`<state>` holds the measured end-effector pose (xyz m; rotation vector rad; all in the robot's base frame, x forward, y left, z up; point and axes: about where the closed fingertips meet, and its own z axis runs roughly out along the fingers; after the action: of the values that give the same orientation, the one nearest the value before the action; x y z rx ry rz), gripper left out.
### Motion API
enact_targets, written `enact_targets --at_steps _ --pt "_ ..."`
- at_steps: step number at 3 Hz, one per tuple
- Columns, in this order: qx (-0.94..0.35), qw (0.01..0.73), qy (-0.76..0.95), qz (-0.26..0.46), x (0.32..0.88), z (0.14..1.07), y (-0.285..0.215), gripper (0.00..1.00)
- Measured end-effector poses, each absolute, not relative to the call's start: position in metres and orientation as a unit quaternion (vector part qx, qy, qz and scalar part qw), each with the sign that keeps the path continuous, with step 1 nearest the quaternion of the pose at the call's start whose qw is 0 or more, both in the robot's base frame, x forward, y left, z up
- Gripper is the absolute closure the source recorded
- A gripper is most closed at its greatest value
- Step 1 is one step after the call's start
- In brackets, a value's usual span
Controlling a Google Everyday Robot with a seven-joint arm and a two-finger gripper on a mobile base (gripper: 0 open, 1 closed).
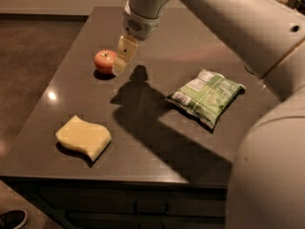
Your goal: Move apple near green jalapeno chip bag
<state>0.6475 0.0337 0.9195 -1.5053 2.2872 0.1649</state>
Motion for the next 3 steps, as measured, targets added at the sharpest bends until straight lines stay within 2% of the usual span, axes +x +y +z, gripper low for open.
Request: enact_targets --at_steps 2,3 --pt "-0.517 0.183 0.834 0.069 0.687 0.888 0.083 0.00" --pt "-0.516 0.171 0.837 0.069 0.694 0.876 0.093 0.00"
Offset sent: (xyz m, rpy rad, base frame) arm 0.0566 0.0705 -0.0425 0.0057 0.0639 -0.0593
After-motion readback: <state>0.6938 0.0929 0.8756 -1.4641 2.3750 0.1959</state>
